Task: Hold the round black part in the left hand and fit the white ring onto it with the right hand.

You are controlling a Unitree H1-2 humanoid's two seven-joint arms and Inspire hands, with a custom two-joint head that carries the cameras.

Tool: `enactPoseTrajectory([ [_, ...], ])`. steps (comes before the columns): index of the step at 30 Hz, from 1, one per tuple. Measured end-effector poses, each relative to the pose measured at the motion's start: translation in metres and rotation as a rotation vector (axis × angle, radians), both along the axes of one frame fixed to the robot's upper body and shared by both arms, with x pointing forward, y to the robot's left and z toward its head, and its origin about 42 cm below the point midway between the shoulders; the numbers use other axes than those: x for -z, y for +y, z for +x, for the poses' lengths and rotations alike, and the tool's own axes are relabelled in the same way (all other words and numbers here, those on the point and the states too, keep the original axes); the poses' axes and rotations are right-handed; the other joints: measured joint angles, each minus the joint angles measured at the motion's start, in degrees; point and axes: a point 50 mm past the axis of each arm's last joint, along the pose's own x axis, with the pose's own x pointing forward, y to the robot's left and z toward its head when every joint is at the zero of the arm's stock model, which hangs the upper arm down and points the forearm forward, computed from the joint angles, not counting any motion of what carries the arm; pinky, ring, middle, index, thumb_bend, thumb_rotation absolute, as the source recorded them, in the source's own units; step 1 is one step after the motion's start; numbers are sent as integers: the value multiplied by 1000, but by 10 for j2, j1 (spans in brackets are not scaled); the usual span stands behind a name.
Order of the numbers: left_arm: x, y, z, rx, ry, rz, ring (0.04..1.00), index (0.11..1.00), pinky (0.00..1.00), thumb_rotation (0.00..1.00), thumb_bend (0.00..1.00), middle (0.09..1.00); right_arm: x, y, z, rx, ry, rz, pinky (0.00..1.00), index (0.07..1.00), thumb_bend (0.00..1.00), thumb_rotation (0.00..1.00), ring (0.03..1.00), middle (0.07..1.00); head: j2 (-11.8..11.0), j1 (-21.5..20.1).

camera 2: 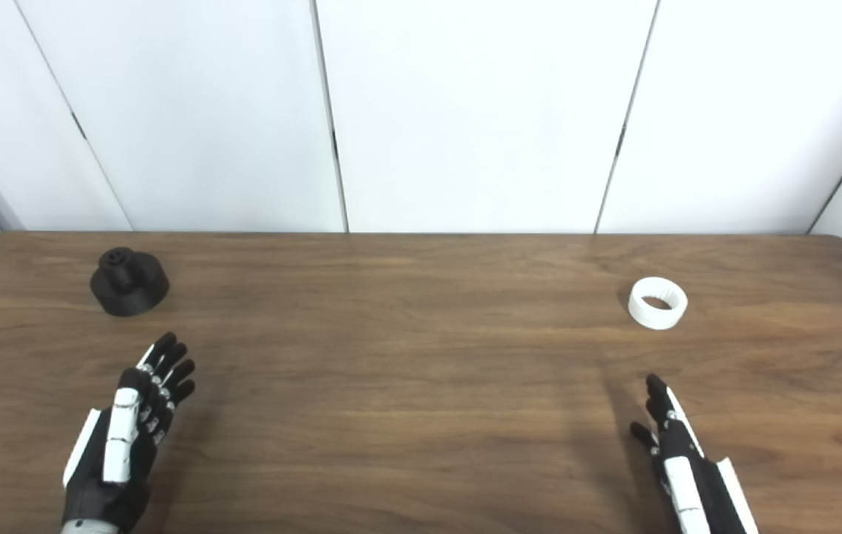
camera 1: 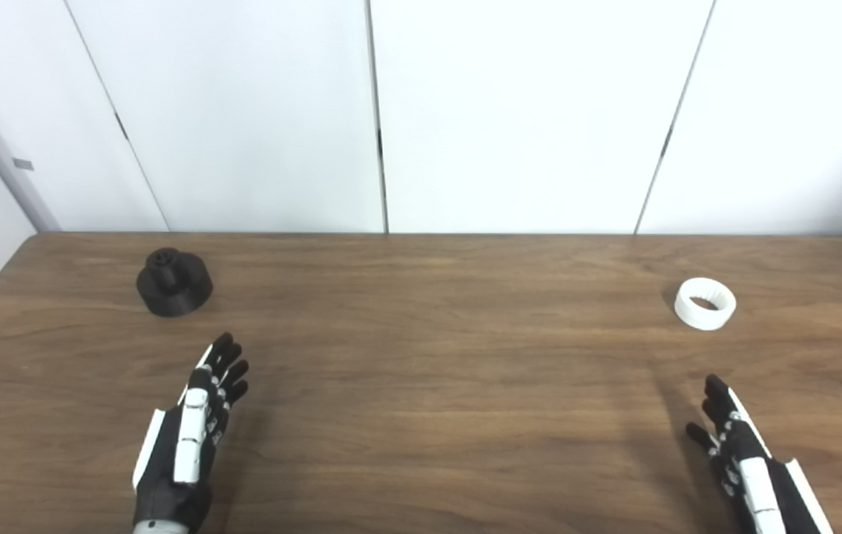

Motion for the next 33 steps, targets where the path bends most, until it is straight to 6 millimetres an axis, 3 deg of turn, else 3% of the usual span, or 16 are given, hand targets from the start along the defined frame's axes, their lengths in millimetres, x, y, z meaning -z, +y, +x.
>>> enactPoseTrajectory([
  [15, 0, 0, 0, -1, 0, 1, 946, 955, 934, 1000, 555, 962, 0, -1, -1, 4, 1, 21, 1000, 965, 632, 1000, 1000, 997, 1, -3],
  [26, 1, -5, 1, 7, 8, 21, 933, 946, 915, 995, 543, 958, 1, -3, -2, 11, 1, 38, 1000, 974, 645, 1000, 1000, 999, -24, 54],
  [33, 2, -12, 3, 27, 11, 24, 907, 922, 884, 891, 540, 931, 4, -5, -3, 5, -7, 55, 1000, 998, 581, 1000, 1000, 1000, -58, 105],
])
